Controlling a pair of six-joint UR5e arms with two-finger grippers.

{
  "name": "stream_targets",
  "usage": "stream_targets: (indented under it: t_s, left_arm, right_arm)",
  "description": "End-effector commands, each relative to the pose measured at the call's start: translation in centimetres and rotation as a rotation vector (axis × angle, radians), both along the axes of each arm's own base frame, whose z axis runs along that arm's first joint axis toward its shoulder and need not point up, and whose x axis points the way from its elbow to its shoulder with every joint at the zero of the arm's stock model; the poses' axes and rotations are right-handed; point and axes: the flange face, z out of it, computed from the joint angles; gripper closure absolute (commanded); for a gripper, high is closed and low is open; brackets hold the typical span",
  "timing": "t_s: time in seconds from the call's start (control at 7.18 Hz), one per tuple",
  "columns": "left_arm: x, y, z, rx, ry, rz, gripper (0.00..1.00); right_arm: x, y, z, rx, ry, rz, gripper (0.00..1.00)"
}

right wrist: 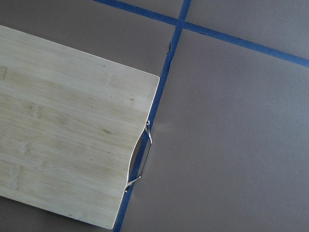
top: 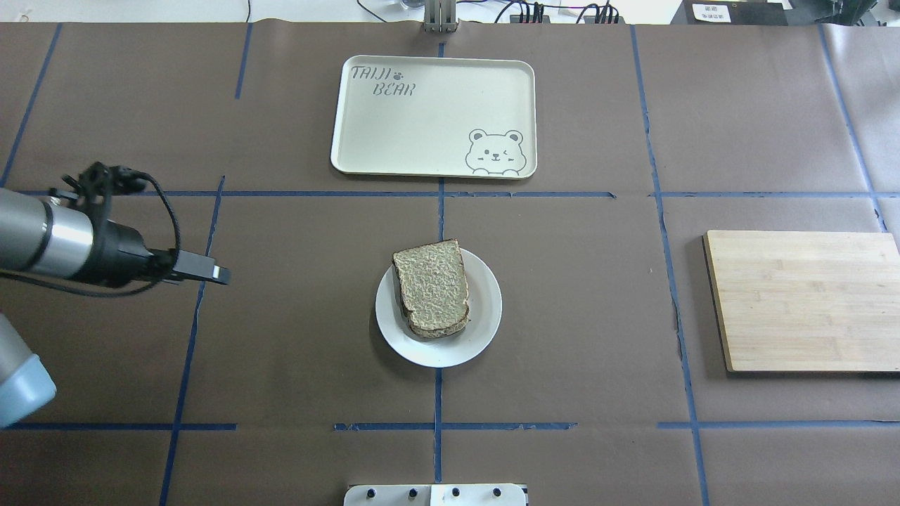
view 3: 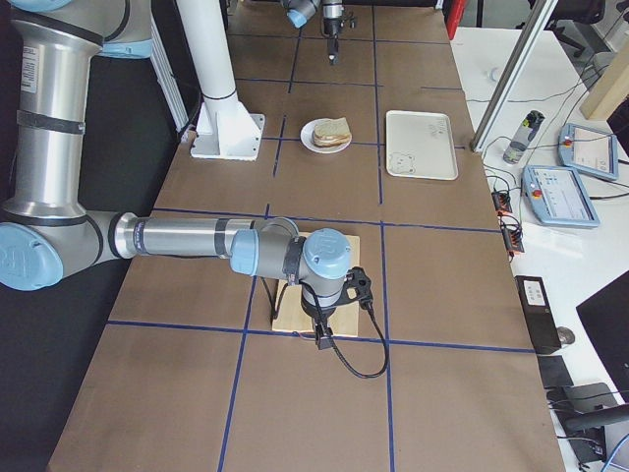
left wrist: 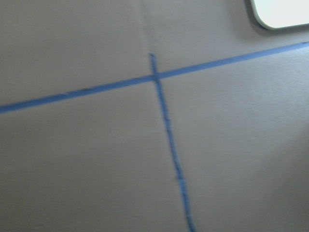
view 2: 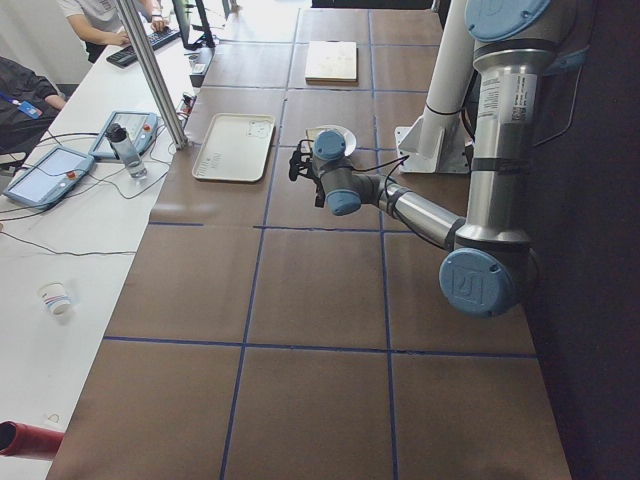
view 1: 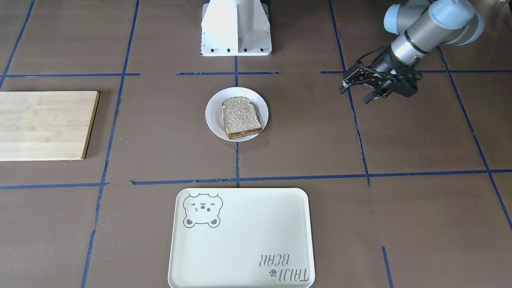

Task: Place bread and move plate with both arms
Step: 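Bring the left gripper to the plate rim nearest it and grip it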

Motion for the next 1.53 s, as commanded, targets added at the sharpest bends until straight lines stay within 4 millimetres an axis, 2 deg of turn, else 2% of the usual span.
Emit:
stream_targets:
  t_s: [0.0, 0.14, 0.28, 0.42, 0.7, 0.84, 1.11, 1.39]
  left_arm:
    - [7.0, 4.3, -4.1, -0.096, 0.180, -0.136, 0.00]
    - [10.3, 5.0, -5.8, -0.139, 0.264, -0.158, 0.00]
    - [13.3, 5.8, -5.4, -0.168, 0.338, -0.199, 0.00]
    - [15.1, 6.6, -4.4, -0.175, 0.395, -0.215, 0.00]
    - [16.8, 5.8, -2.8, -0.200, 0.433, -0.248, 0.02]
    - [18.0, 5.2, -2.9, -0.215, 0.434, -0.264, 0.12]
    - [19.5, 5.0, -3.9, -0.228, 0.451, -0.261, 0.24]
    - [20.1, 5.5, -3.5, -0.231, 0.446, -0.249, 0.27]
  right_arm:
    - [0.0, 0.0, 0.0, 0.000, 0.000, 0.000, 0.00]
    - [0.0, 0.0, 0.0, 0.001, 0.000, -0.001, 0.00]
    - [0.0, 0.0, 0.0, 0.001, 0.000, -0.001, 0.00]
    - [0.0, 0.0, 0.1, 0.000, 0.000, -0.001, 0.00]
    - [0.0, 0.0, 0.0, 0.004, 0.003, -0.003, 0.00]
    - [0.0, 0.0, 0.0, 0.004, 0.003, -0.003, 0.00]
    - [0.0, 0.0, 0.0, 0.004, 0.003, -0.003, 0.00]
    - [0.0, 0.0, 0.0, 0.004, 0.003, -0.003, 0.00]
